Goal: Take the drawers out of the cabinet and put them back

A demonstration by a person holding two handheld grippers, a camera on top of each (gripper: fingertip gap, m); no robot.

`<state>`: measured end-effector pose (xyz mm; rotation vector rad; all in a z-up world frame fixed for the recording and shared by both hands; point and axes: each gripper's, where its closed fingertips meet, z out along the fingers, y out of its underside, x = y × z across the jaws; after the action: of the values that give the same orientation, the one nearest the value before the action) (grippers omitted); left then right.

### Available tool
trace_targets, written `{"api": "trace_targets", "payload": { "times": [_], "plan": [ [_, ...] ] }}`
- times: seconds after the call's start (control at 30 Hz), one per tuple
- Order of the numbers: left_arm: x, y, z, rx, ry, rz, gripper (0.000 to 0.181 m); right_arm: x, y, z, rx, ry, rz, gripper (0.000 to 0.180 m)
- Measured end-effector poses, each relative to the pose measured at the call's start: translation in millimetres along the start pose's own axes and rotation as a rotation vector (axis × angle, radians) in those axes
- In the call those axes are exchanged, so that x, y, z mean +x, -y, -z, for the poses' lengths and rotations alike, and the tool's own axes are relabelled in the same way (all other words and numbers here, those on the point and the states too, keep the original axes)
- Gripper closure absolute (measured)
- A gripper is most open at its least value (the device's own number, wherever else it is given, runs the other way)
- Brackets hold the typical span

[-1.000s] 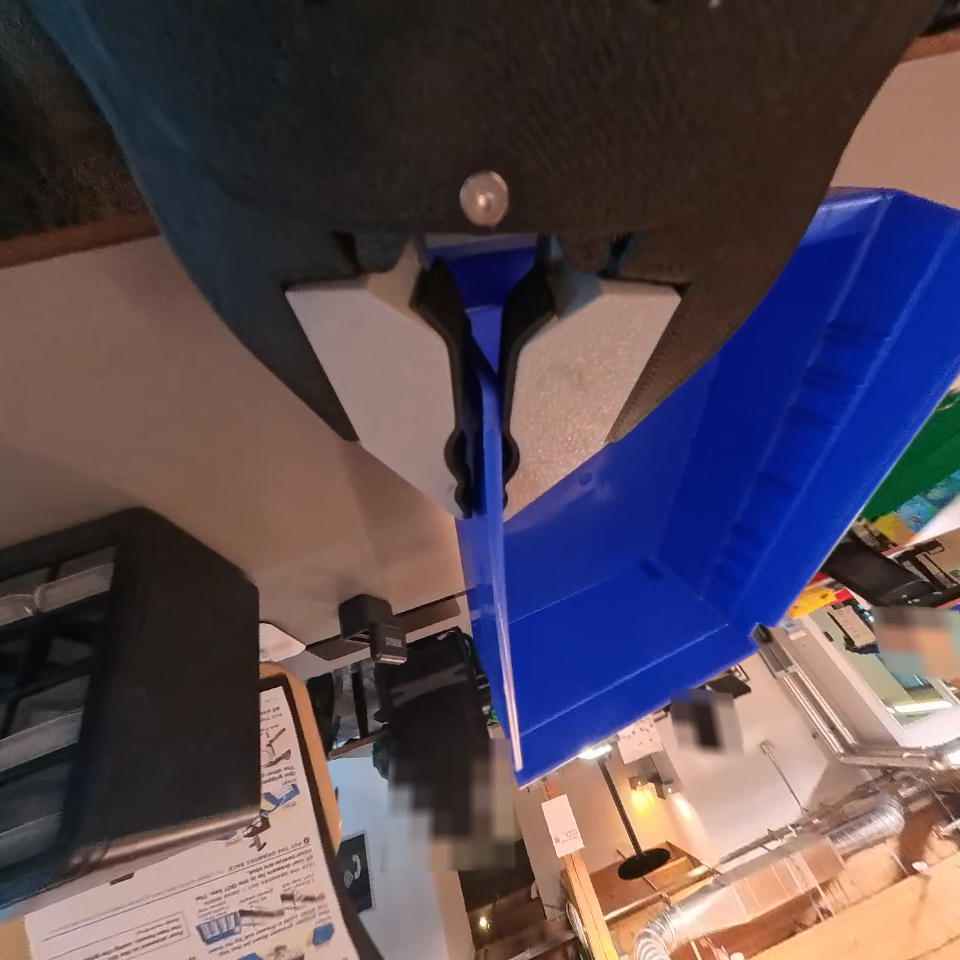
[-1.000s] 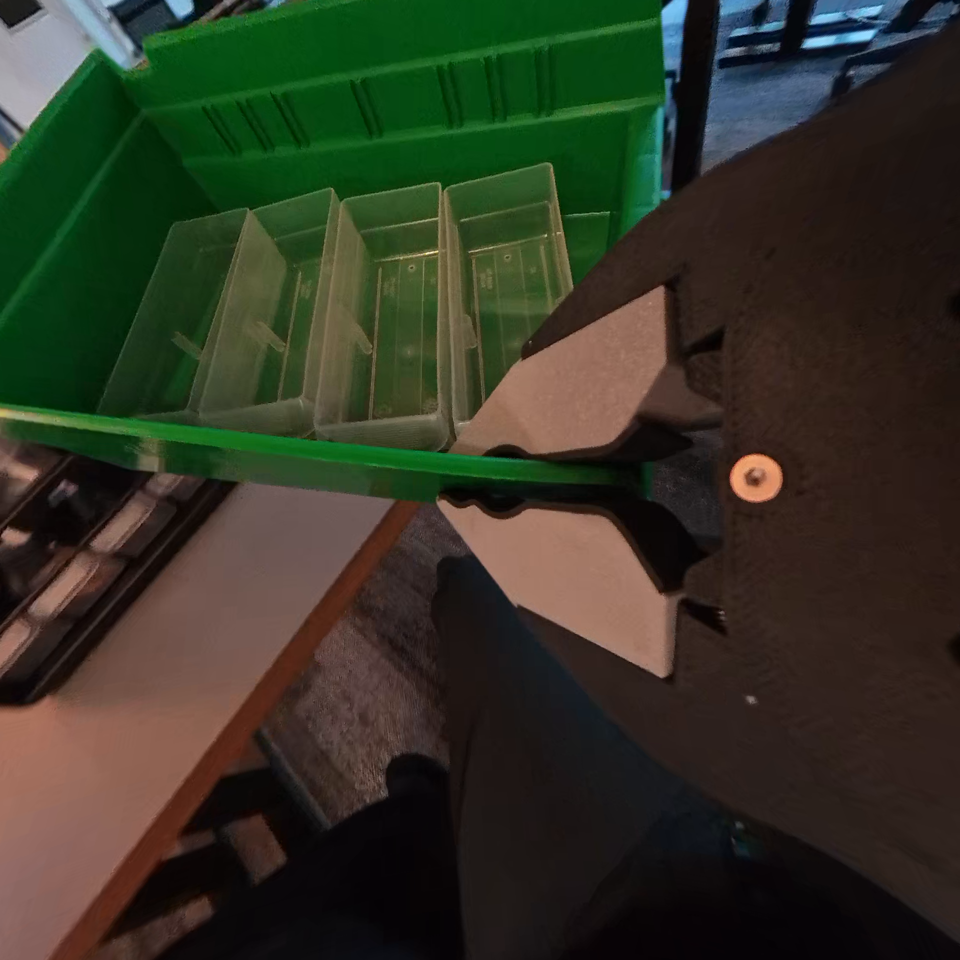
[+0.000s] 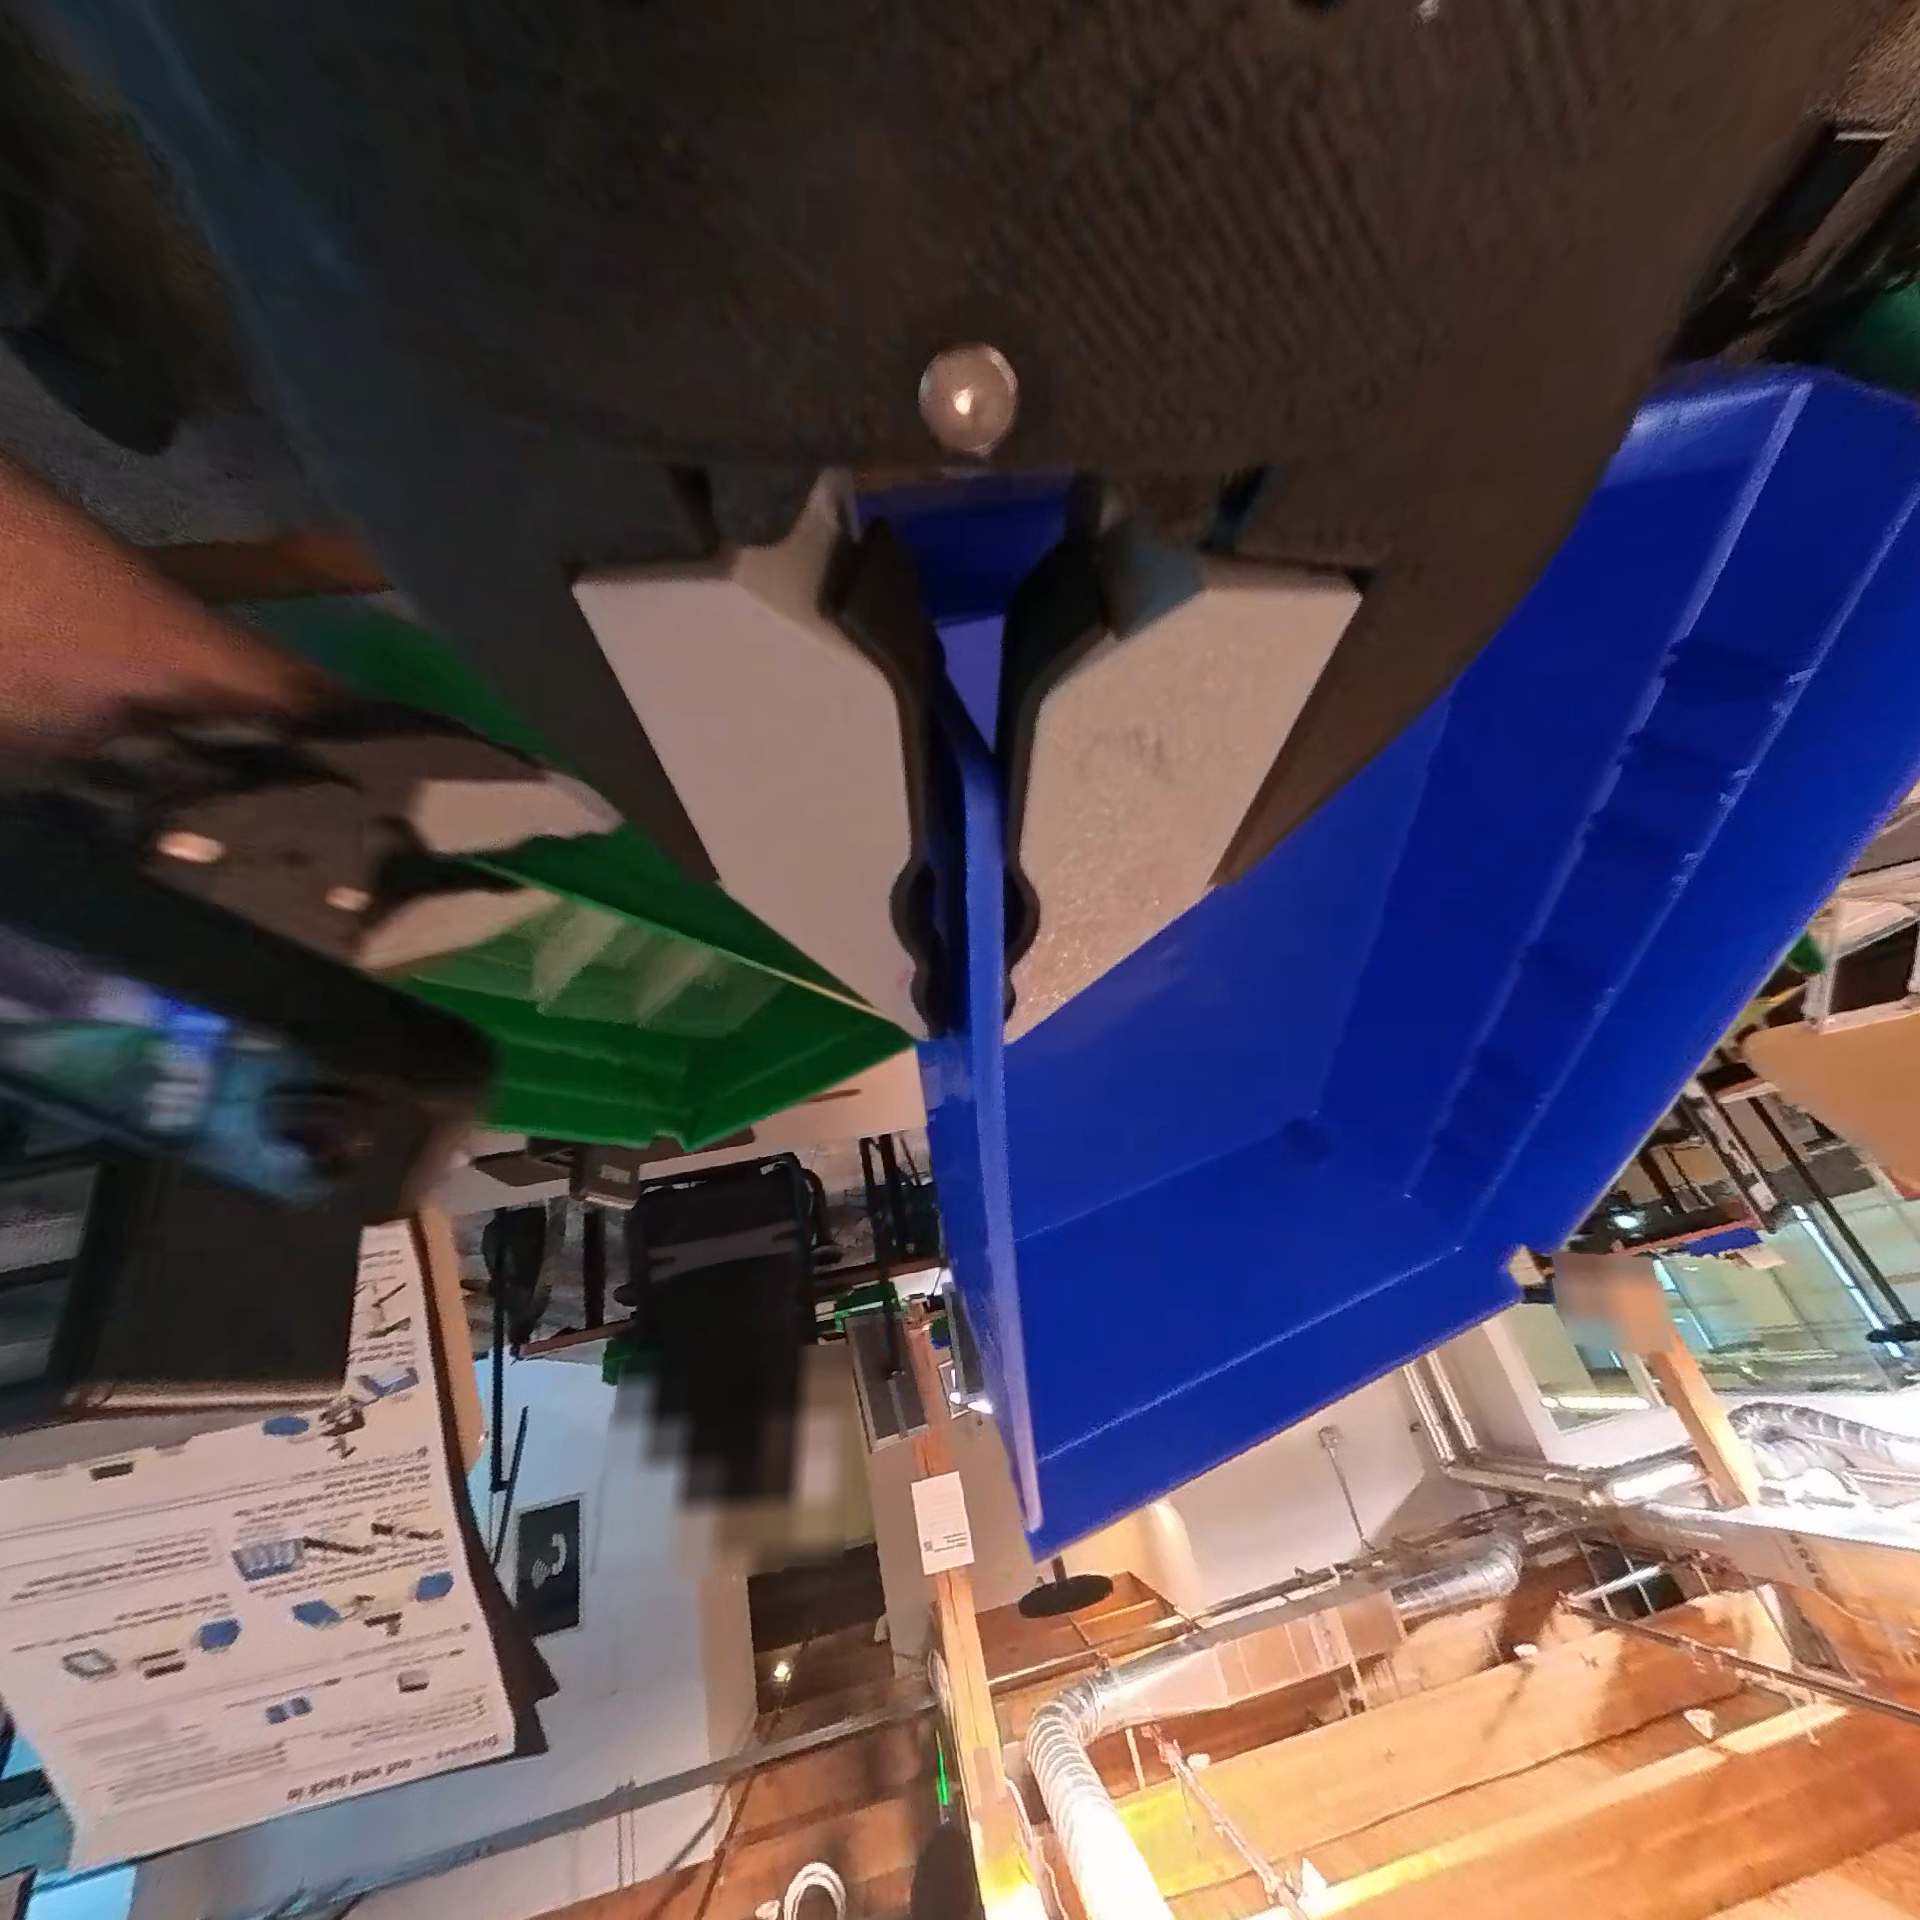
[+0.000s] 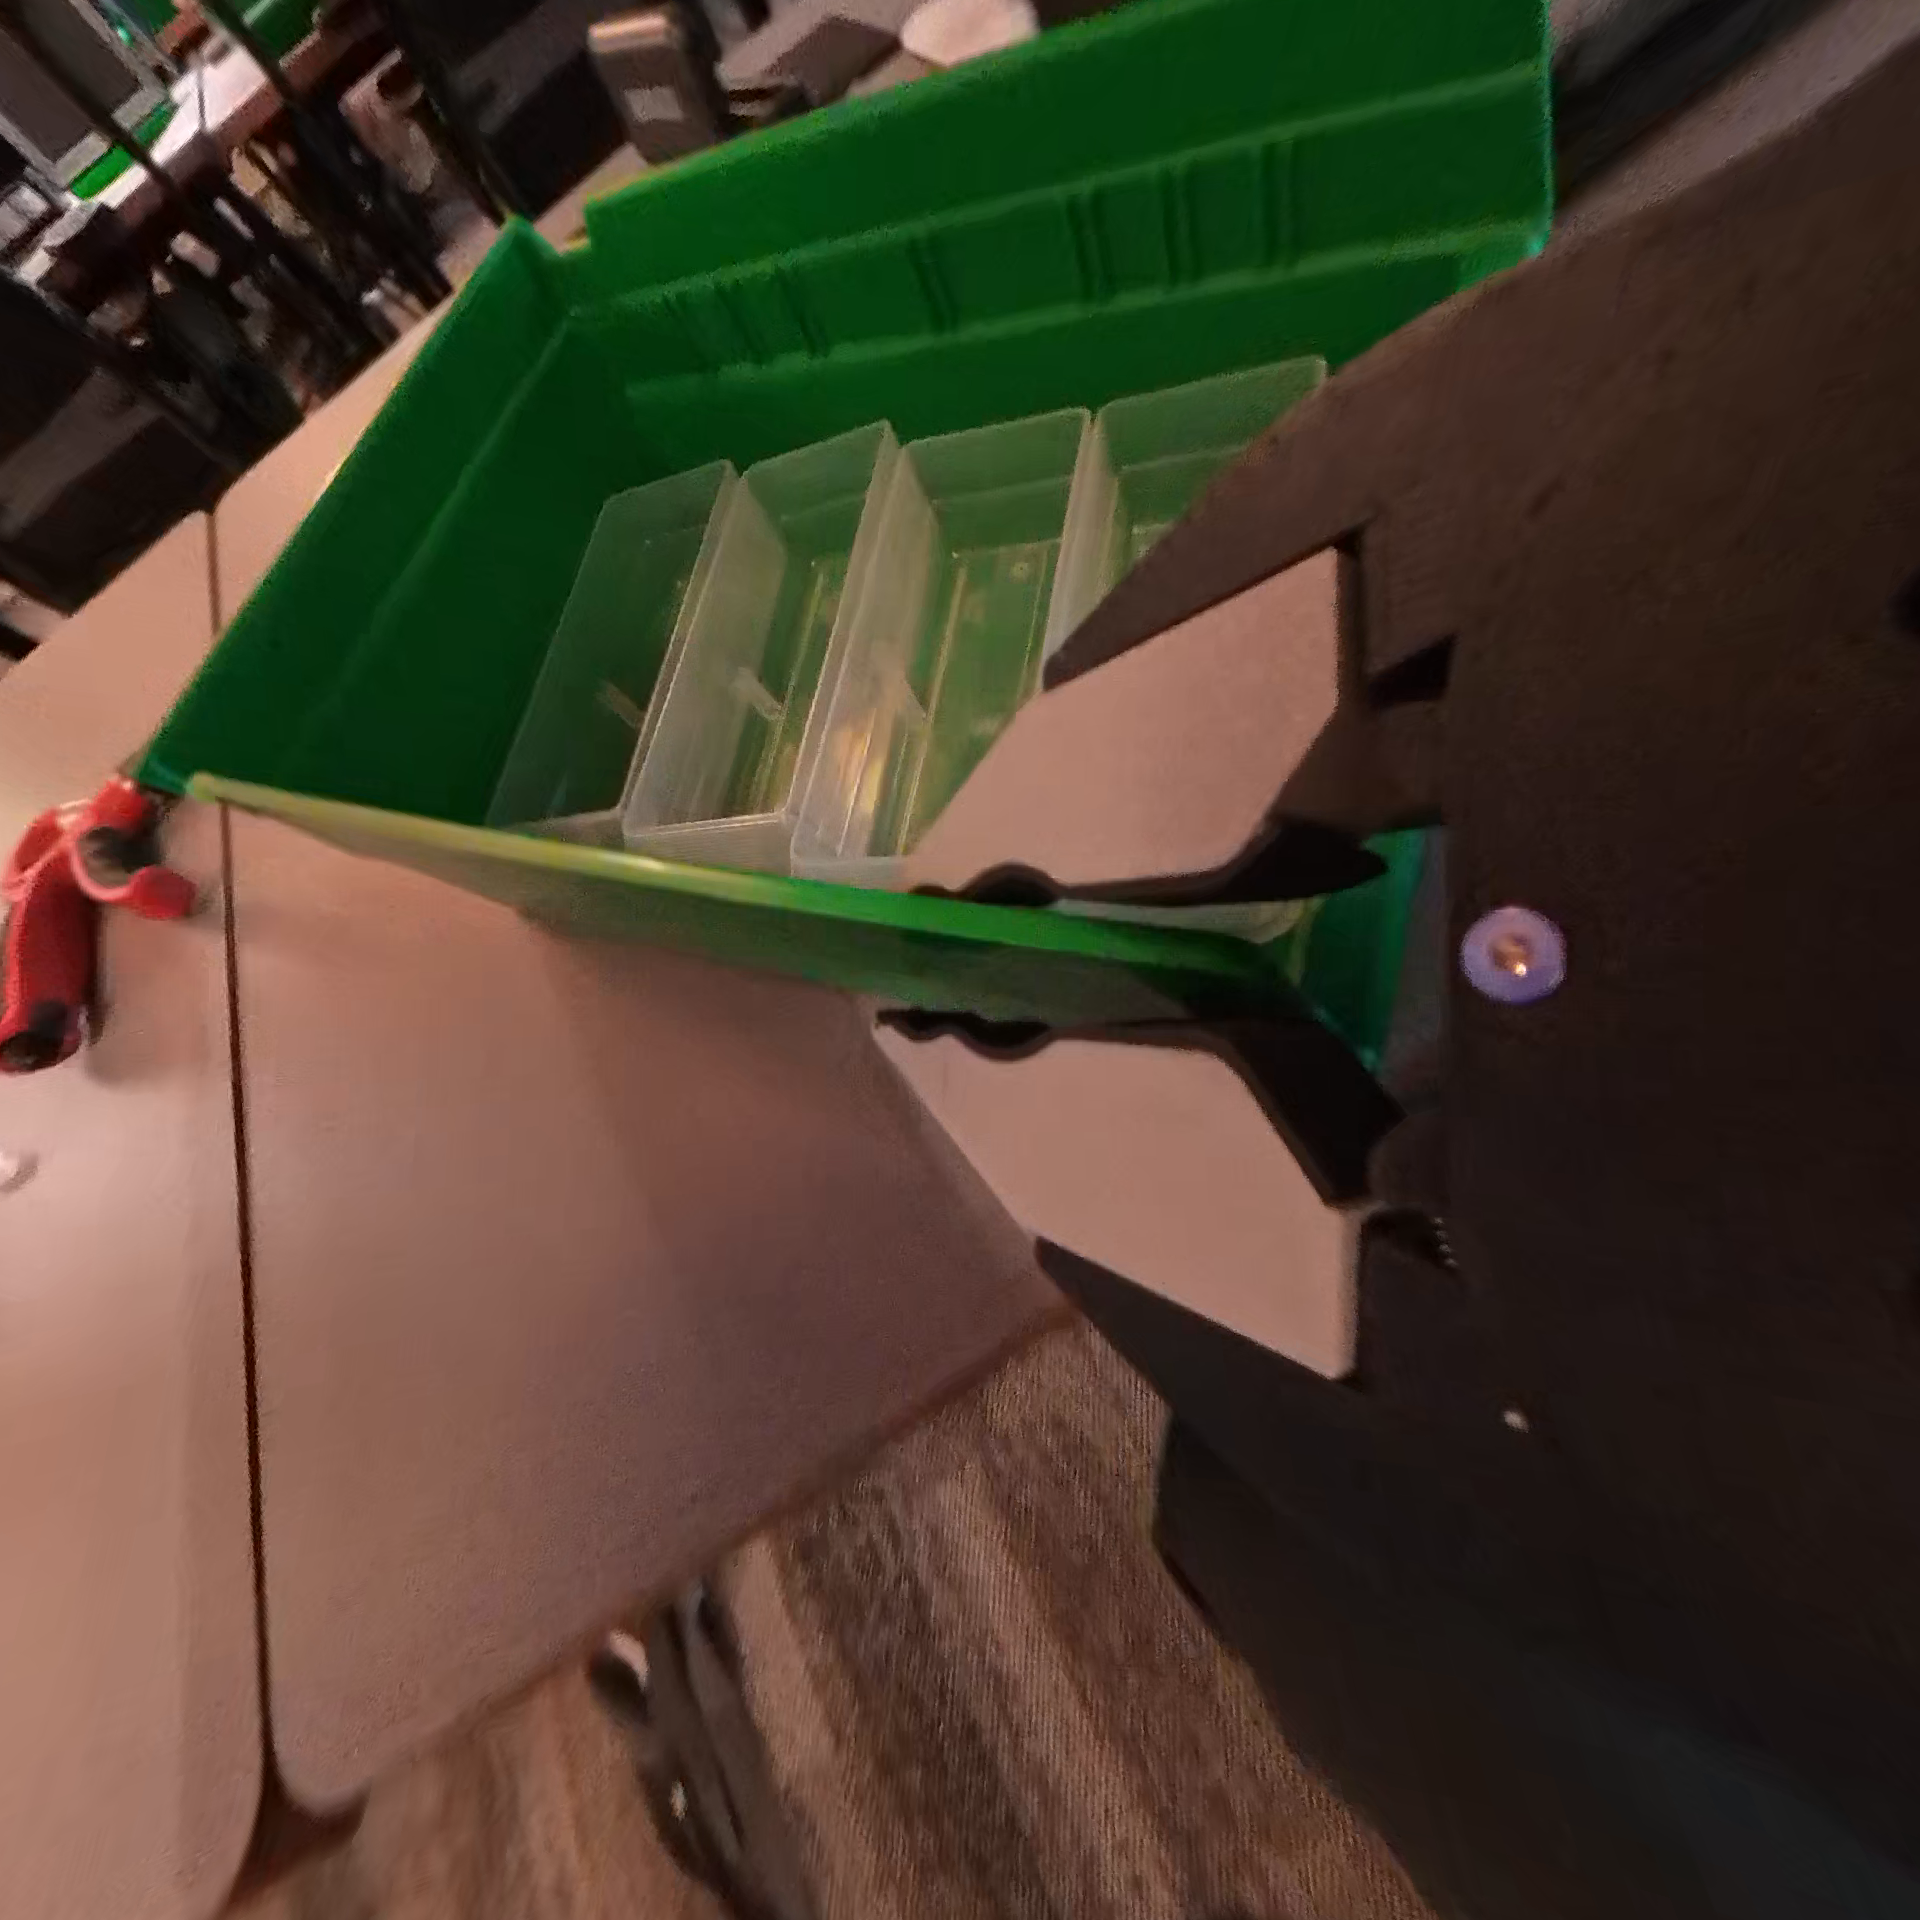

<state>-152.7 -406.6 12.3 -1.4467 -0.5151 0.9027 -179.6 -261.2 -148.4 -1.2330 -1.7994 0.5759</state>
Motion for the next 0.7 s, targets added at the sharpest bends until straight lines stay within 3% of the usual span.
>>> {"api": "trace_targets", "payload": {
  "times": [0.13, 0.2, 0.3, 0.47, 0.7],
  "plan": [
    [-10, -11, 5, -0.021, 0.022, 0.004, 0.176, 10, 43, -29, -0.013, -0.089, 0.074, 0.15],
    [-15, -16, 11, -0.045, 0.032, 0.014, 0.177, 12, 59, -10, 0.034, -0.091, 0.078, 0.13],
    [-20, -18, 21, -0.059, 0.03, 0.058, 0.178, 4, 60, 44, 0.148, 0.013, 0.039, 0.132],
    [-6, -2, 37, -0.026, -0.029, 0.092, 0.177, 17, -8, 125, 0.2, 0.172, 0.023, 0.138],
    [87, 40, 55, 0.028, -0.223, -0.009, 0.177, 133, -119, 203, 0.057, 0.101, -0.008, 0.143]
  ]
}}
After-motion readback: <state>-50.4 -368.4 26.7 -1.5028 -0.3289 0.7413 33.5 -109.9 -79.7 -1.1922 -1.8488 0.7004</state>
